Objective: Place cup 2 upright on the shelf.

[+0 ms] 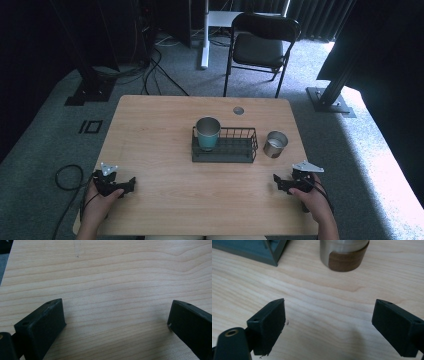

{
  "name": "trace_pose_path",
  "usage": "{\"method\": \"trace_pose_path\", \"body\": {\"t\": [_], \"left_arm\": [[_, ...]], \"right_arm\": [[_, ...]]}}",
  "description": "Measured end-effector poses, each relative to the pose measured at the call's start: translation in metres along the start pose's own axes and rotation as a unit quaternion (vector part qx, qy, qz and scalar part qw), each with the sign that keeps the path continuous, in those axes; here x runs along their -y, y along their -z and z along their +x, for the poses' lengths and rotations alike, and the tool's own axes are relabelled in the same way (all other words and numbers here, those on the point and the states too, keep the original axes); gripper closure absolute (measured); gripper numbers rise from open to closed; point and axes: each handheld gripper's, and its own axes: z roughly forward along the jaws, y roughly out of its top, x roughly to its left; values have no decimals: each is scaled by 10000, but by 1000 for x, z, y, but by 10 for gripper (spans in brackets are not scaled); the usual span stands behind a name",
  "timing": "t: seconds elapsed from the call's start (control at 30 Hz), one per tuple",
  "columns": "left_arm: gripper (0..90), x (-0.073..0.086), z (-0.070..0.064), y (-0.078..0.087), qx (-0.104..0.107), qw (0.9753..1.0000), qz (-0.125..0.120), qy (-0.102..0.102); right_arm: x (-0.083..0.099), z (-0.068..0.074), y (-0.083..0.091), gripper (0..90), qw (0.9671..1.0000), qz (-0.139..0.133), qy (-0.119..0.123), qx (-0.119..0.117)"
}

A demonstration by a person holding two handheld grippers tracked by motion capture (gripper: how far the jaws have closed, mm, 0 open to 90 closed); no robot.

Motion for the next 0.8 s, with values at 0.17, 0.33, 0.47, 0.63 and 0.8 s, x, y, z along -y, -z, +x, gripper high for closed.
{"method": "trace_pose_path", "body": {"t": [0.17, 0.33, 0.47, 0.63, 0.8], "left_arm": [[16, 0, 0, 0, 0, 10000, 2, -1], [16, 0, 0, 0, 1, 10000, 2, 0], [16, 0, 0, 0, 1, 10000, 1, -1], [16, 0, 0, 0, 0, 10000, 1, 0], [16, 0, 0, 0, 0, 10000, 0, 1]], "right_arm": [[-4, -2, -4, 113, 9999, -137, -90, 47], [-6, -4, -11, 114, 9995, -250, -163, 99], [-7, -5, -15, 114, 9993, -270, -145, 190], [-12, -5, -20, 114, 9987, -393, -199, 244], [-18, -5, -21, 114, 9979, -537, -241, 265]]}}
